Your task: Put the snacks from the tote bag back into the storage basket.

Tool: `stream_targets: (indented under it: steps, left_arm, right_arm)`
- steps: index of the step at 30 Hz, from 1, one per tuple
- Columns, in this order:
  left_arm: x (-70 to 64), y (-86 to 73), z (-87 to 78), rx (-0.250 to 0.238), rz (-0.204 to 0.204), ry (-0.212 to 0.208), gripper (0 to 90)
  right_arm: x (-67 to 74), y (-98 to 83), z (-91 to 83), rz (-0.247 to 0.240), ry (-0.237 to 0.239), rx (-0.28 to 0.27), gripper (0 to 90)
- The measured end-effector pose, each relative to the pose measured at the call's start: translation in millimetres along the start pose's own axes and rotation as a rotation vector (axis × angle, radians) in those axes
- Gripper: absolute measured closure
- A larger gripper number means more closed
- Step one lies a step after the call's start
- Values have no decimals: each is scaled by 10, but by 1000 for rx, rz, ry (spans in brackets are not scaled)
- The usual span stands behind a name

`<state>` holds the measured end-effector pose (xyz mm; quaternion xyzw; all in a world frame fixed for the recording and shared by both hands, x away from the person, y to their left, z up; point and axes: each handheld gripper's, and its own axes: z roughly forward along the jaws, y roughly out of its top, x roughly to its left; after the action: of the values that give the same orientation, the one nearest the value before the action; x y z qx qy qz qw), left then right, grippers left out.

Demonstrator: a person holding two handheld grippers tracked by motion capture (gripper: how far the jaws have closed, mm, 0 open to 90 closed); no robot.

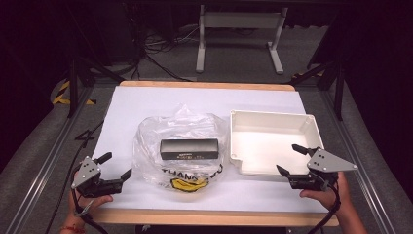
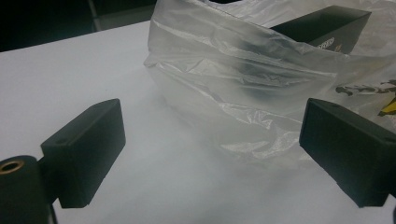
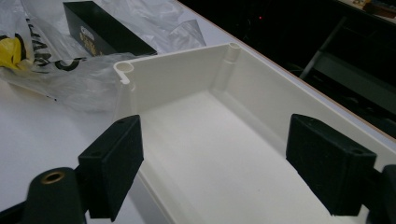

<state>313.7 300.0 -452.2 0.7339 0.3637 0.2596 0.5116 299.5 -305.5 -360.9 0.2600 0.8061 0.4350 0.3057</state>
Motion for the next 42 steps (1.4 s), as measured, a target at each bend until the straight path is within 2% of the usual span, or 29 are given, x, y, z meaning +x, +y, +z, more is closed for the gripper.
stream_targets:
  steps: [15, 23, 31, 36, 42]
  left_arm:
    - [-4, -1, 7, 8, 4, -9, 79]
    - [-11, -1, 8, 8, 5, -11, 79]
    - [-15, -1, 10, 8, 8, -13, 79]
    - [-21, 2, 14, 7, 11, -16, 79]
    - [-17, 0, 8, 4, 8, -18, 80]
  right_arm:
    - [20, 336, 373, -90, 124, 54, 228]
    - [54, 560, 647, -146, 178, 73, 236]
    - [93, 771, 824, -191, 218, 76, 242]
    - [155, 933, 990, -234, 265, 82, 254]
    - [255, 1050, 1214, -272, 298, 121, 263]
